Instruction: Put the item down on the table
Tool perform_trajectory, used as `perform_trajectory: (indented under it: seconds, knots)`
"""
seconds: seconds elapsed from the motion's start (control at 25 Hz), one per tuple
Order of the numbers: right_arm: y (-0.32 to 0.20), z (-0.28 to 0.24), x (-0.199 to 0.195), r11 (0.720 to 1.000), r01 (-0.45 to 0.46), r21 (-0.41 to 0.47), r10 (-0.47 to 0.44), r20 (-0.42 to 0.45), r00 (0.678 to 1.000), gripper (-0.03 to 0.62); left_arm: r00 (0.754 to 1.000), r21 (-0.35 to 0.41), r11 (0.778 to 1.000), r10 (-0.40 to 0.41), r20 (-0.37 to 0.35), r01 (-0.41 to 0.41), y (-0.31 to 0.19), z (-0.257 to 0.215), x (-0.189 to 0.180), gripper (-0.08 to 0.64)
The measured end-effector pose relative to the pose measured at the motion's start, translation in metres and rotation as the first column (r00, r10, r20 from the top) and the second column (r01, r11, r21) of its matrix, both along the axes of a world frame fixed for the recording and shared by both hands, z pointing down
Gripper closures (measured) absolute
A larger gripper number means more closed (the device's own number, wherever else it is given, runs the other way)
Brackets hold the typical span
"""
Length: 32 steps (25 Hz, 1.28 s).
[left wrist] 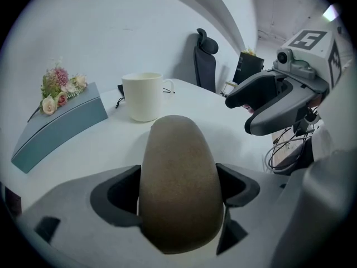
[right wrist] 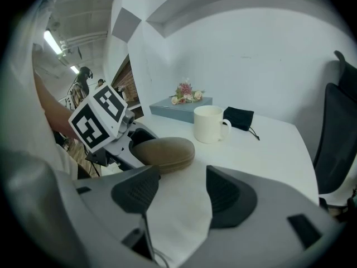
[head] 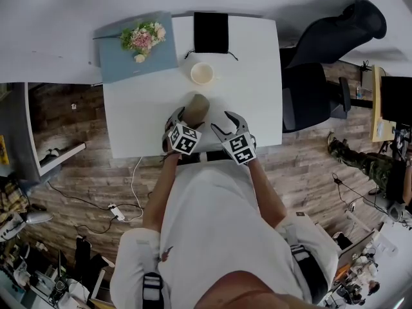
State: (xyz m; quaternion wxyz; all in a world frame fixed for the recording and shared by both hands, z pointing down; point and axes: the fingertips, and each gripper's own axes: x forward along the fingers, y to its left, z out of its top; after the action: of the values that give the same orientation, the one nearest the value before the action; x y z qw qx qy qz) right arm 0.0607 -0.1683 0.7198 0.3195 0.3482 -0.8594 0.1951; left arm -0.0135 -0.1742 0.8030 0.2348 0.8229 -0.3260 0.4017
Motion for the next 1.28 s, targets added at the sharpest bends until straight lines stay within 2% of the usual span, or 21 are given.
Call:
perform_trajectory:
  seconds: [0.32, 0.52, 0.68, 0.8, 1.04, 1.28]
  knots:
    - [0.006, -0.010, -0.004, 0.999, -0.017, 0.032, 0.017, -0.003, 1.000, 0.321, 0.999, 0.050, 0.999, -0.003, -0.033, 0.005, 0.002, -0.018, -0.004, 0.129]
    - [0.001, -0.033, -0.002, 0.993, -0.059, 0.102, 0.060, -0.005, 0.998, 0.316, 0.998, 0.123, 0.992, 0.001, -0.060, 0.006, 0.001, -0.046, -0.012, 0.145]
    - [-0.004, -0.058, 0.001, 0.980, -0.105, 0.171, 0.106, 0.007, 0.994, 0.316, 0.993, 0.207, 0.977, -0.021, -0.113, 0.044, -0.003, -0.081, -0.020, 0.170]
    - [-0.010, -0.081, 0.001, 0.962, -0.144, 0.233, 0.143, 0.023, 0.989, 0.316, 0.987, 0.283, 0.956, -0.036, -0.153, 0.079, -0.010, -0.111, -0.030, 0.173]
    - [-0.018, -0.129, -0.004, 0.920, -0.192, 0.343, 0.180, 0.067, 0.981, 0.316, 0.977, 0.423, 0.897, -0.043, -0.210, 0.130, -0.021, -0.169, -0.045, 0.178]
    - [-0.016, -0.187, -0.007, 0.861, -0.227, 0.455, 0.195, 0.118, 0.974, 0.316, 0.968, 0.546, 0.822, -0.026, -0.248, 0.161, -0.022, -0.230, -0.059, 0.179]
